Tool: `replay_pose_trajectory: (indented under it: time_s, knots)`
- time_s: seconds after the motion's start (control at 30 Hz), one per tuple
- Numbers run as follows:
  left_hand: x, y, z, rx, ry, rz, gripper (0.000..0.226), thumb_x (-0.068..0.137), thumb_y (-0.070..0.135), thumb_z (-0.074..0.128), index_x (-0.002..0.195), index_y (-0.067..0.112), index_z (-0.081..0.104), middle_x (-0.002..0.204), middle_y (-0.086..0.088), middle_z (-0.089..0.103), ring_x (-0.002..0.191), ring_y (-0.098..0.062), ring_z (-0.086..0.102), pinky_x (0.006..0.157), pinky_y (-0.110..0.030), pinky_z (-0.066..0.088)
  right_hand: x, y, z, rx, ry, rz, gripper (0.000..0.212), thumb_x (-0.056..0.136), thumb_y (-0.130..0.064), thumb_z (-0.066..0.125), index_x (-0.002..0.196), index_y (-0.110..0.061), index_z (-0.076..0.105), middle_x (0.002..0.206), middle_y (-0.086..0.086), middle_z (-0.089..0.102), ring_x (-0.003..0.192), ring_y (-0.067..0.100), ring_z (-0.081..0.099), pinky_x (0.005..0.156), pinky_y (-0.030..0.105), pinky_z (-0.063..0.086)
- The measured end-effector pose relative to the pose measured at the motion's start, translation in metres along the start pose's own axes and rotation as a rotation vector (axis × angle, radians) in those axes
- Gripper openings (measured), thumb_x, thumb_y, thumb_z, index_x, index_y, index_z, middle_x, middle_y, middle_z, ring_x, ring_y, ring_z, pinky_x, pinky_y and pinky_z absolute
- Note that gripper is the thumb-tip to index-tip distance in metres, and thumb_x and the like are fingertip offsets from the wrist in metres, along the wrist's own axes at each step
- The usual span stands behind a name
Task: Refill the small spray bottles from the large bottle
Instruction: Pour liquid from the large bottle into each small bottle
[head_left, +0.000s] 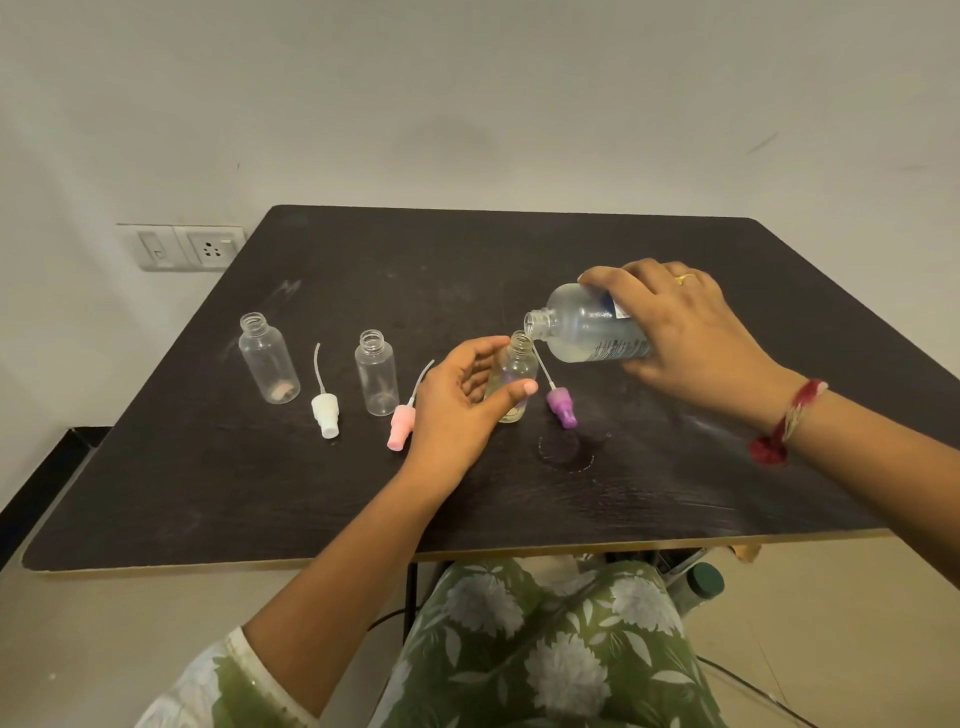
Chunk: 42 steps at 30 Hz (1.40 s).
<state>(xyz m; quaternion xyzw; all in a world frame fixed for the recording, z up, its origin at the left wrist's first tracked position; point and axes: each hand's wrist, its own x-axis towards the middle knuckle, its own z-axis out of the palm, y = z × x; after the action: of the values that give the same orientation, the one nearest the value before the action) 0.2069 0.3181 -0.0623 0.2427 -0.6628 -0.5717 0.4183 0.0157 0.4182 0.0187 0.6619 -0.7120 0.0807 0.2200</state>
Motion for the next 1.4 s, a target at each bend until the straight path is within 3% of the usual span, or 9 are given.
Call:
replay_pose_trajectory:
  time_s: [0.37,1.4]
  knots:
    - [-0.0001,0.0011,0.0012,-0.022,0.007,-0.007,0.048,0.074,0.001,0.078,0.115,0.016,0.061,0.107,0.006,0.068,0.097,-0.002,0.067,0.085,-0.016,0.051,0.002,-0.0009,-0.0004,-0.033,0.027,-0.009,0.07,0.071,-0.015,0.072,0.131,-0.027,0.039,0.11,0.006,0.054,0.098,0.031,0.053,0.088,0.044,0.039]
    - [0.0,-0.0013,-0.0003,0.005,0.013,-0.011,0.05,0.073,0.005,0.08,0.117,0.02,0.061,0.111,0.004,0.069,0.103,-0.006,0.066,0.091,-0.022,0.052,0.0019,0.0003,-0.0028,-0.042,0.037,-0.029,0.068,0.072,-0.016,0.074,0.13,-0.027,0.039,0.109,0.006,0.054,0.099,0.031,0.053,0.09,0.045,0.039]
